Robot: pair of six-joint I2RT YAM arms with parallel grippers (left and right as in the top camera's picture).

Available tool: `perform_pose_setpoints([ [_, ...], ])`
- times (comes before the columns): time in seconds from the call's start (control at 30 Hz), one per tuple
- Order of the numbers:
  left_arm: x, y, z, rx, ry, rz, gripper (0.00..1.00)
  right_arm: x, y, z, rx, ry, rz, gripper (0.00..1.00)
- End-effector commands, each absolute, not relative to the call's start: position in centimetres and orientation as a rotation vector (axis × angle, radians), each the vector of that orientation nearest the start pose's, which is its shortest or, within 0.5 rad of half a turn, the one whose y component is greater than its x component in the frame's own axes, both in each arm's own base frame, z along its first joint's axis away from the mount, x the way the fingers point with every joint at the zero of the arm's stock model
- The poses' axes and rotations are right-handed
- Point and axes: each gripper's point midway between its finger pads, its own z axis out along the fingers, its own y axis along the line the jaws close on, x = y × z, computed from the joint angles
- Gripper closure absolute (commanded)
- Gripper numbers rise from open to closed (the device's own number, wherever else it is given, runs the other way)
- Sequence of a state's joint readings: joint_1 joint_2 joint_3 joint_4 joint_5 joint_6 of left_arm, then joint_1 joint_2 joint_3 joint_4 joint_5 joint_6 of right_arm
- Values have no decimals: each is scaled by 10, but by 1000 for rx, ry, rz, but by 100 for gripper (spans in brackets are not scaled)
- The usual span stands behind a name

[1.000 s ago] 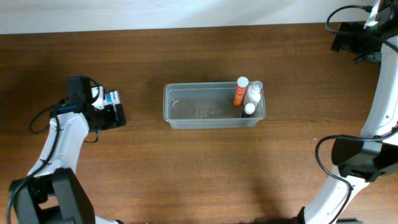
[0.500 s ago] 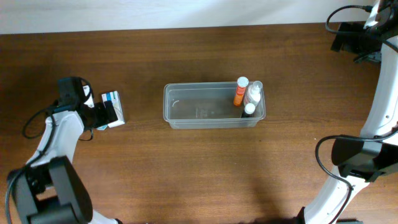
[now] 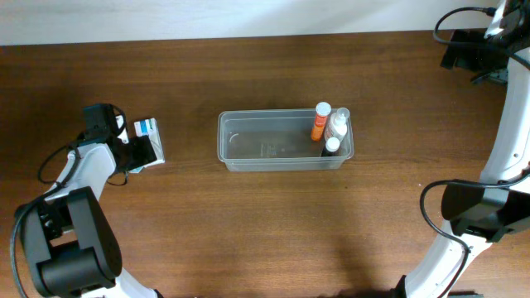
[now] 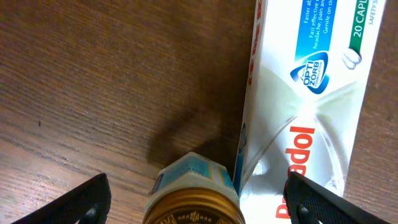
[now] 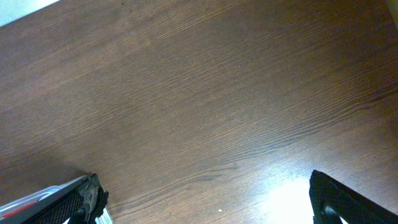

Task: Pack container
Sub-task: 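Lower the left gripper and grasp the gold-lidded jar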

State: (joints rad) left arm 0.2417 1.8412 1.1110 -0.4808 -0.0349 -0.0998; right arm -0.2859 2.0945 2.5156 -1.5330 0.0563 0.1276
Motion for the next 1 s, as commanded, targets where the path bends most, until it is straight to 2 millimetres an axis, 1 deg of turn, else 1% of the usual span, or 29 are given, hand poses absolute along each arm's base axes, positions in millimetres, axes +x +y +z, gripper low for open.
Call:
perform_pose_setpoints([
  [0.0,383,106,6,-499,2775,118,17,435,-141,293,573,2579,-138,1],
  [0.3,385,104,6,-494,2769,91,27,435,-141,293,573,2579,-138,2],
  [0.37,385,103,6,-494,2770,91,34,435,-141,293,573,2579,-138,2],
  [0.4,385,103,6,-493,2770,86,35,435,-141,293,573,2579,-138,2],
  [0.6,387,94,6,-481,2773,11,36,435,-141,293,573,2579,-138,2],
  [0.9,384,92,5,-481,2785,1,37,435,-141,293,572,2579,-138,2],
  [0.93,384,92,5,-481,2786,1,37,435,-141,293,573,2579,-138,2],
  [0.97,384,92,5,-482,2786,1,41,435,-141,293,573,2579,-138,2],
])
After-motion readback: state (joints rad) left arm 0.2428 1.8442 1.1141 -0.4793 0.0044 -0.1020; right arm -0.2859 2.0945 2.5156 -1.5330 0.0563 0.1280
